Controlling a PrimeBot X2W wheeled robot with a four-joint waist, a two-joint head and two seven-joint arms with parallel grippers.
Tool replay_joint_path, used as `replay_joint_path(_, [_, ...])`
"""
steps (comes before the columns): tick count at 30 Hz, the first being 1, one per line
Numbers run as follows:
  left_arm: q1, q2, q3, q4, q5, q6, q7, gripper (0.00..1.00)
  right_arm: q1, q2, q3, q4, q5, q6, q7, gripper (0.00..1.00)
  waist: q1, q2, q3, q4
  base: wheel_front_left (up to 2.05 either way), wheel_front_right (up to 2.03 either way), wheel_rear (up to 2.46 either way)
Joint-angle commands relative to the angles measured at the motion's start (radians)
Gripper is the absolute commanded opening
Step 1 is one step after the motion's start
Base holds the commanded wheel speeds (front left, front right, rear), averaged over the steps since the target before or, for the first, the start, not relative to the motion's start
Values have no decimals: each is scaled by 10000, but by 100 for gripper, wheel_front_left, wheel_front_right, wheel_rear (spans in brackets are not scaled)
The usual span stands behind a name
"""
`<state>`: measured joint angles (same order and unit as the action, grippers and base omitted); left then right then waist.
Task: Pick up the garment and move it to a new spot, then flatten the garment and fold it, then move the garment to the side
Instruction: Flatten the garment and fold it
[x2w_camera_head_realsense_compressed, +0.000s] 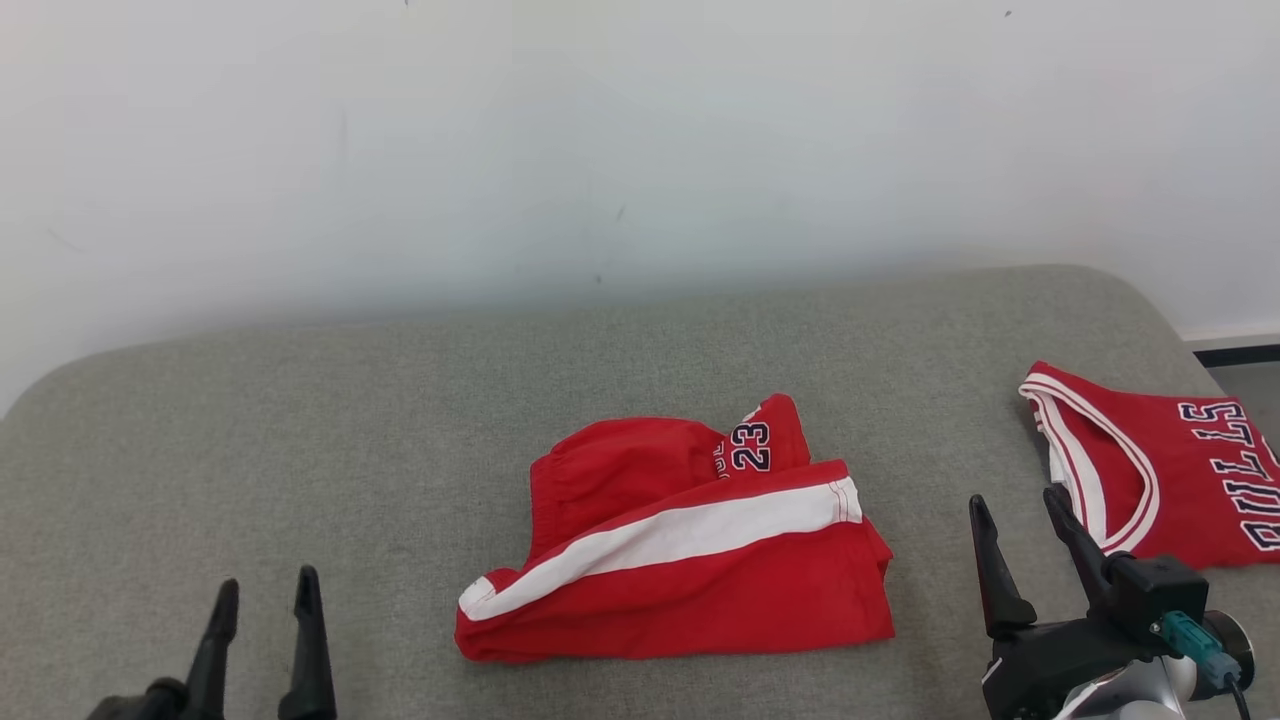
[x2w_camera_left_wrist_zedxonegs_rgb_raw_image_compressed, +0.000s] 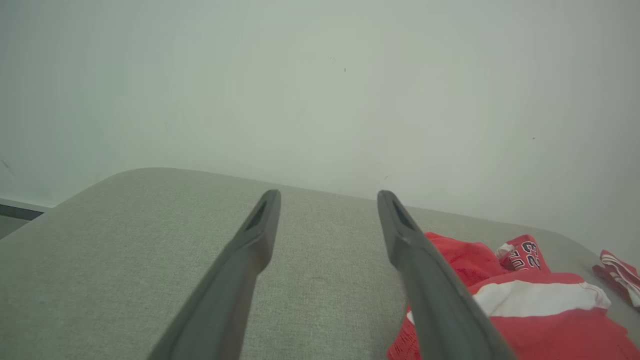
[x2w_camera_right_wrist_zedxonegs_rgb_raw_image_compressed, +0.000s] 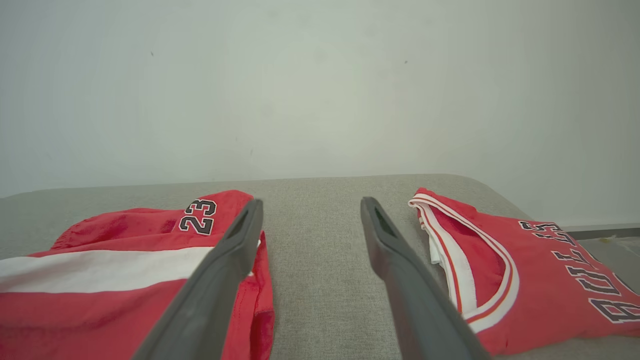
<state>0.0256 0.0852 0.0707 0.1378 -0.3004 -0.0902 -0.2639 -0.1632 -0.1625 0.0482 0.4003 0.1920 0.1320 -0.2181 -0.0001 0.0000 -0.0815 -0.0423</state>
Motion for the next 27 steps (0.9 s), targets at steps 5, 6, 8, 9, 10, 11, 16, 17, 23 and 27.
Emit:
replay_joint_path(5, [89, -63, -114, 599, 119, -168, 3, 100, 155, -100, -62, -39, 98, -31, 10, 100, 1, 0, -175, -13, 0, 0, 0])
replay_joint_path(6, [97, -66, -138, 724, 104, -200, 3, 100, 167, -113, -72, -46, 107, -31, 21, 100, 1, 0, -194, -18, 0, 0, 0])
replay_joint_path(8, [67, -68, -166, 883, 131, -226, 3, 100, 199, -114, -79, -62, 94, -31, 34, 100, 1, 0, -214, -25, 0, 0, 0])
replay_joint_path(9, [76, -77, -195, 999, 114, -220, 3, 100, 207, -112, -86, -64, 87, -31, 52, 100, 1, 0, -219, -28, 0, 0, 0])
replay_joint_path(10, [58, -72, -211, 1053, 121, -236, 3, 100, 210, -112, -93, -72, 76, -31, 56, 100, 1, 0, -218, -29, 0, 0, 0])
replay_joint_path(11, [35, -67, -215, 1110, 130, -253, 3, 100, 207, -109, -90, -88, 64, -31, 71, 100, 1, 0, -211, -29, 0, 0, 0])
replay_joint_path(16, [-103, -12, -238, 1316, 143, -303, 3, 100, 233, -55, -88, -184, 12, -31, 137, 100, 1, 0, -157, -13, 0, 0, 0])
replay_joint_path(17, [-117, -7, -239, 1341, 152, -307, 3, 100, 238, -49, -87, -202, 8, -31, 147, 100, 1, 0, -147, -9, 0, 0, 0])
replay_joint_path(23, [-136, 8, -255, 1404, 232, -335, 3, 100, 251, -7, -70, -270, -34, -31, 179, 100, 1, 0, -90, 11, 0, 0, 0])
replay_joint_path(27, [-92, 0, -330, 1449, 296, -357, 3, 100, 240, 23, -58, -293, -67, -31, 199, 100, 1, 0, -65, 13, 0, 0, 0])
